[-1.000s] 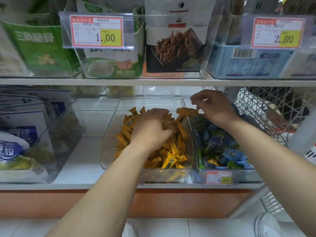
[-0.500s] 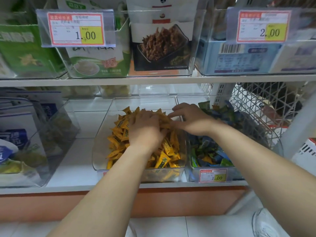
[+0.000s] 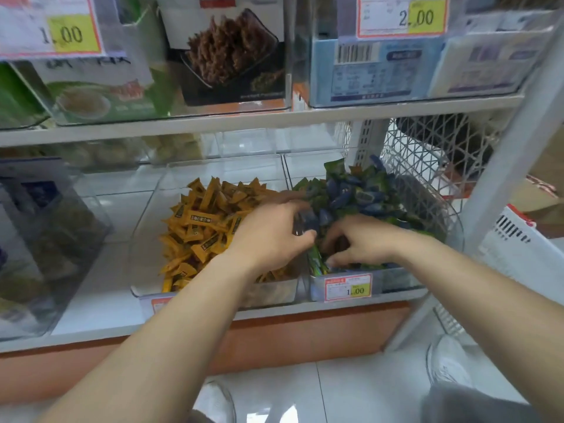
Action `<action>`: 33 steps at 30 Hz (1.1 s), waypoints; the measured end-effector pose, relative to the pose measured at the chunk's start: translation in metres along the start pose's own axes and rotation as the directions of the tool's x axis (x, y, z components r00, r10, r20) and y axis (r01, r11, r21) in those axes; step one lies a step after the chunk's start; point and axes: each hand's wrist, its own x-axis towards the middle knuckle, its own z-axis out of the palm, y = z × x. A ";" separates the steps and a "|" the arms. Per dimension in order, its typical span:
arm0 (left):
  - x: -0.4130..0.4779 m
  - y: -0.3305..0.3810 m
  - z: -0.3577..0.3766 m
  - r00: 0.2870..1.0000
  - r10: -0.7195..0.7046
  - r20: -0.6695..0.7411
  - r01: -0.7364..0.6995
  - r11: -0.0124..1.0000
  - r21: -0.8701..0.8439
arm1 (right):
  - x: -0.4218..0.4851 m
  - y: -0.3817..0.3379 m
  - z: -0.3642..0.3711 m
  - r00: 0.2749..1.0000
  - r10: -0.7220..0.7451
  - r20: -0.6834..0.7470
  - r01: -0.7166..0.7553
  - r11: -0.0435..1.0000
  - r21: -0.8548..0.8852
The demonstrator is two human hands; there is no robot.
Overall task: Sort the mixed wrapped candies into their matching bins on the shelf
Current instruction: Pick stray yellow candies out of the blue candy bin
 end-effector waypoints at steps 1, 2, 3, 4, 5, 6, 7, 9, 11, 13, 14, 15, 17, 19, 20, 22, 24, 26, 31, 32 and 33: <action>0.000 -0.002 0.001 1.000 0.007 0.001 -0.007 1.000 0.005 | 0.002 -0.001 0.000 1.000 0.003 0.017 -0.003 0.999 -0.044; 0.000 -0.003 0.002 1.000 0.014 0.001 -0.014 1.000 0.007 | 0.003 -0.002 -0.001 1.000 0.004 0.018 -0.003 0.997 -0.081; -0.001 -0.004 0.002 1.000 0.022 -0.002 -0.022 1.000 0.005 | 0.004 -0.003 -0.001 1.000 -0.001 0.007 0.002 0.994 -0.110; -0.001 -0.004 0.002 1.000 0.029 -0.004 -0.029 1.000 -0.001 | 0.004 -0.004 -0.001 1.000 -0.008 -0.007 0.007 0.991 -0.134; -0.002 -0.004 0.002 0.999 0.032 -0.003 -0.032 0.999 -0.010 | 0.004 -0.005 -0.002 1.000 -0.016 -0.016 0.013 0.989 -0.149; -0.003 -0.004 0.002 0.999 0.035 -0.001 -0.035 0.999 -0.018 | 0.002 -0.007 -0.003 1.000 -0.020 -0.020 0.016 0.987 -0.162; -0.003 -0.003 0.002 0.999 0.039 0.000 -0.039 0.999 -0.023 | -0.001 -0.008 -0.005 0.999 -0.028 -0.027 0.022 0.984 -0.177; -0.003 -0.002 0.002 0.999 0.043 -0.010 -0.044 0.999 -0.030 | -0.008 -0.006 -0.010 0.994 -0.068 -0.087 0.051 0.982 -0.180; -0.003 0.001 0.002 0.998 0.052 -0.031 -0.053 0.998 -0.031 | -0.018 -0.003 -0.017 0.971 -0.089 -0.222 0.072 0.994 -0.086; -0.002 0.006 0.001 0.997 0.065 -0.047 -0.067 0.997 -0.029 | -0.028 -0.002 -0.024 0.927 -0.065 -0.369 0.102 0.991 0.082; -0.001 0.011 0.000 0.996 0.076 -0.053 -0.078 0.996 -0.044 | -0.032 -0.003 -0.027 0.902 -0.045 -0.430 0.120 0.981 0.149; -0.001 0.016 0.000 0.994 0.086 -0.060 -0.091 0.993 -0.077 | -0.034 -0.005 -0.028 0.880 -0.024 -0.475 0.145 0.965 0.219; -0.001 0.026 -0.002 0.991 0.099 -0.093 -0.114 0.978 -0.173 | -0.035 -0.012 -0.030 0.851 0.022 -0.524 0.229 0.884 0.408; 0.000 0.031 -0.004 0.983 0.073 -0.166 -0.108 0.971 -0.212 | -0.034 -0.018 -0.027 0.826 0.091 -0.556 0.322 0.734 0.598; 0.001 0.030 -0.006 0.978 0.038 -0.205 -0.081 0.975 -0.207 | -0.033 -0.020 -0.025 0.813 0.150 -0.563 0.331 0.676 0.659; 0.002 0.022 -0.010 0.964 -0.054 -0.262 -0.002 0.977 -0.212 | -0.029 -0.018 -0.018 0.836 0.229 -0.498 0.254 0.643 0.722; 0.002 0.012 -0.014 0.951 -0.128 -0.281 0.059 0.968 -0.242 | -0.026 -0.016 -0.006 0.942 0.173 -0.286 0.102 0.666 0.739; 0.000 0.004 -0.015 0.949 -0.166 -0.267 0.093 0.960 -0.265 | -0.021 -0.015 0.007 0.995 0.076 -0.070 -0.023 0.825 0.564; -0.002 0.001 -0.014 0.954 -0.183 -0.239 0.111 0.951 -0.288 | -0.008 -0.022 0.011 0.985 0.089 0.149 -0.109 0.984 0.139; -0.003 0.001 -0.015 0.954 -0.180 -0.239 0.107 0.951 -0.291 | -0.007 -0.023 0.010 0.976 0.098 0.194 -0.125 0.983 0.132; -0.003 0.001 -0.015 0.955 -0.178 -0.236 0.104 0.950 -0.295 | -0.006 -0.023 0.009 0.963 0.107 0.246 -0.144 0.980 0.135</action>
